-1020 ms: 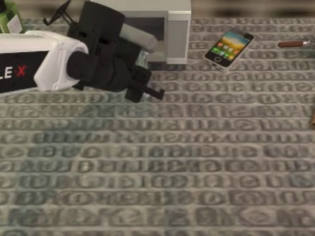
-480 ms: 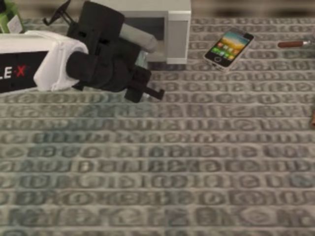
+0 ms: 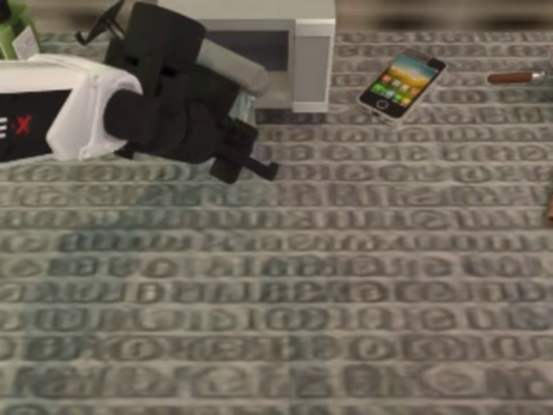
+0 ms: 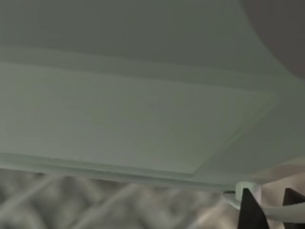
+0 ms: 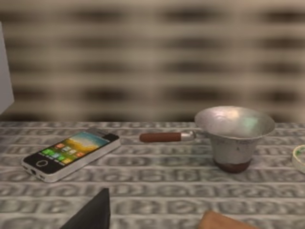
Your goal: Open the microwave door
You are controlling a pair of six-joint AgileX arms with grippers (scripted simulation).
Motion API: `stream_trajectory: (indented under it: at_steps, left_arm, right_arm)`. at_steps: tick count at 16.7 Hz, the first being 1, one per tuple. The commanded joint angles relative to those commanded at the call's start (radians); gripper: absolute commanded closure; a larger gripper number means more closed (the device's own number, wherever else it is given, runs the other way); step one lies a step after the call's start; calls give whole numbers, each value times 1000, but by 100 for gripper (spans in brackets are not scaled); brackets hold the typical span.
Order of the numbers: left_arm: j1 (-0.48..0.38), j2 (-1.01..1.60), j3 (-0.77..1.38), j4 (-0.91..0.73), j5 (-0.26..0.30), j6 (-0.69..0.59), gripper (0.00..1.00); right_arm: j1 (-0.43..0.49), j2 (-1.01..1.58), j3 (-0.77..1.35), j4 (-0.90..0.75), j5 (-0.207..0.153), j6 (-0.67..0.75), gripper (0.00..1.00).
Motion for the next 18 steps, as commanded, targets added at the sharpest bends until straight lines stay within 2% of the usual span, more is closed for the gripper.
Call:
stream_trajectory:
  at_steps: [4,18]
  left_arm:
    - [18,-10,-15,-6,30,41,100]
    - [18,-10,-15,-6,30,41,100]
  right_arm:
    - [0,0,0,0,0,0,0]
    - [0,0,0,0,0,0,0]
